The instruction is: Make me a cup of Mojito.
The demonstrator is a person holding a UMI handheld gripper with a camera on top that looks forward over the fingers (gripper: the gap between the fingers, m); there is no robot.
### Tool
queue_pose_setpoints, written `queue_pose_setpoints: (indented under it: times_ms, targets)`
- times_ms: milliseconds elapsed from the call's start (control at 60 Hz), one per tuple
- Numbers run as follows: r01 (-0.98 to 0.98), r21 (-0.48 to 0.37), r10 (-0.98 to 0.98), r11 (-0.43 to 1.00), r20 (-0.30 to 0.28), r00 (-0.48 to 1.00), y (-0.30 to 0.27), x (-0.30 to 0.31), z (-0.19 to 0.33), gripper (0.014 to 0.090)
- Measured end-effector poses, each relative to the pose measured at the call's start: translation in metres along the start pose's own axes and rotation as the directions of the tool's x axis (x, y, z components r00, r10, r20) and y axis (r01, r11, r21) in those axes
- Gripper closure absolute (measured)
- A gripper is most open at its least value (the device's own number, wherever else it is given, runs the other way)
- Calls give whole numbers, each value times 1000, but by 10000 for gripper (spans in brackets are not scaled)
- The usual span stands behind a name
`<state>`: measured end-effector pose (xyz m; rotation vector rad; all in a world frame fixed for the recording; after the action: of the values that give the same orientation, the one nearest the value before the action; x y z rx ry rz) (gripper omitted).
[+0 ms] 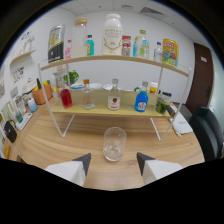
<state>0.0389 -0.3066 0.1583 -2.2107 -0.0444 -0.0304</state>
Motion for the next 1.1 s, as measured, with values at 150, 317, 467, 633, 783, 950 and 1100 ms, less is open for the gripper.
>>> queue_pose_setpoints:
  times_ms: [150,317,467,633,783,950,1100]
  targets:
    - [-12,-10,12,1000,9,1000,5,-6,-3,196]
    - [-4,-27,4,1000,14,1000,19,-10,-13,193]
    - [-1,-47,2,999,23,1000,34,6,-29,192]
    - [-50,-52,50,997,13,999,31,48,-43,194]
    - [-70,-19,69,997,-3,998,6,90,-41,193]
    - [-71,32,71,997,-6,997,-35,131,-18,192]
    - [-77,56,77,995,14,997,-68,155,19,207]
